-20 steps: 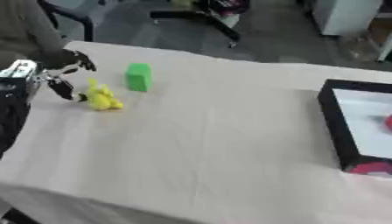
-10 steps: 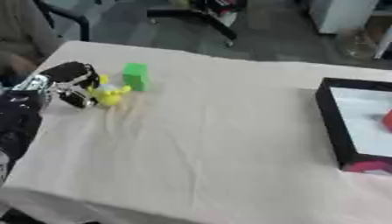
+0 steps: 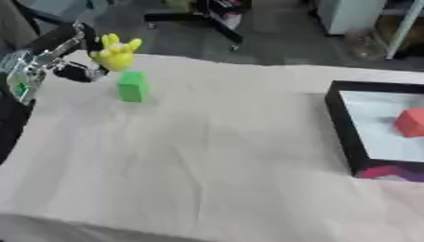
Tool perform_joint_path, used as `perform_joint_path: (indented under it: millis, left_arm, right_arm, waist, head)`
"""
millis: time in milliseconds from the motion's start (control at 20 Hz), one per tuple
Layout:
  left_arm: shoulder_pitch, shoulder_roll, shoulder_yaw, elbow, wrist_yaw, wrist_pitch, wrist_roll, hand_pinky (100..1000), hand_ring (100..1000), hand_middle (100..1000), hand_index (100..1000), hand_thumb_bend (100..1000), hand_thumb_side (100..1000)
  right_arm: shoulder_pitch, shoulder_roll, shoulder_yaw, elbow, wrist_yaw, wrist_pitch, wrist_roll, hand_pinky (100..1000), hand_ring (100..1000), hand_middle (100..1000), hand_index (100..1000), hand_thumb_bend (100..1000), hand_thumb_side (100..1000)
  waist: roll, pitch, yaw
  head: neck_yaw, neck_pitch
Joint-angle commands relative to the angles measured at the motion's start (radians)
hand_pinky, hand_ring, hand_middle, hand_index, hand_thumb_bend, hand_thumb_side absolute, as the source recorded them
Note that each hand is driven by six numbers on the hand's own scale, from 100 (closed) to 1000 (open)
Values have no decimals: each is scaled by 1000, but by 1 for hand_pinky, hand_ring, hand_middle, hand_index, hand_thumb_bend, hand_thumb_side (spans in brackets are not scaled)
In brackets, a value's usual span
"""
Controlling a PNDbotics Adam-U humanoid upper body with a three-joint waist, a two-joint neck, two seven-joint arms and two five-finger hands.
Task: Pick up the objects with one hand, pass them to the other hand, and then place them into the box on the other side of the table.
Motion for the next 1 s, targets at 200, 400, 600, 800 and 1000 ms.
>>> perform_joint_path:
  millis: [200, 400, 600, 800, 1000]
  left_arm:
    - [-54, -110, -157, -105, 271, 128, -188, 648, 413, 335, 416, 100, 145]
    - [-73, -171, -200, -159, 281, 207, -224, 651, 420, 341, 420, 105, 149]
    - [-91, -216, -216, -182, 251, 219, -232, 653, 420, 342, 421, 108, 148]
    - [-102, -253, -229, -168, 222, 207, -256, 656, 423, 345, 424, 106, 156]
    - [-106, -273, -236, -155, 212, 193, -277, 656, 423, 344, 424, 107, 156]
  right_arm:
    - [-127, 65, 123, 13, -32, -150, 170, 1000, 946, 955, 1000, 305, 306]
    - [-172, 107, 158, 37, -19, -191, 245, 1000, 968, 981, 1000, 330, 323]
    - [-205, 133, 193, 57, -51, -199, 305, 1000, 980, 1000, 1000, 360, 312]
    - [-235, 151, 228, 86, -94, -198, 369, 1000, 987, 1000, 1000, 408, 245]
    - [-249, 164, 245, 108, -114, -196, 379, 1000, 987, 1000, 1000, 402, 247]
  waist:
    - [0, -17, 6]
    - [2, -18, 11]
    - [0, -20, 14]
    - [0, -20, 17]
    - [2, -19, 20]
  head:
    - [-42, -2]
    - [-66, -6]
    - [-80, -14]
    - [-84, -20]
    - [-79, -16]
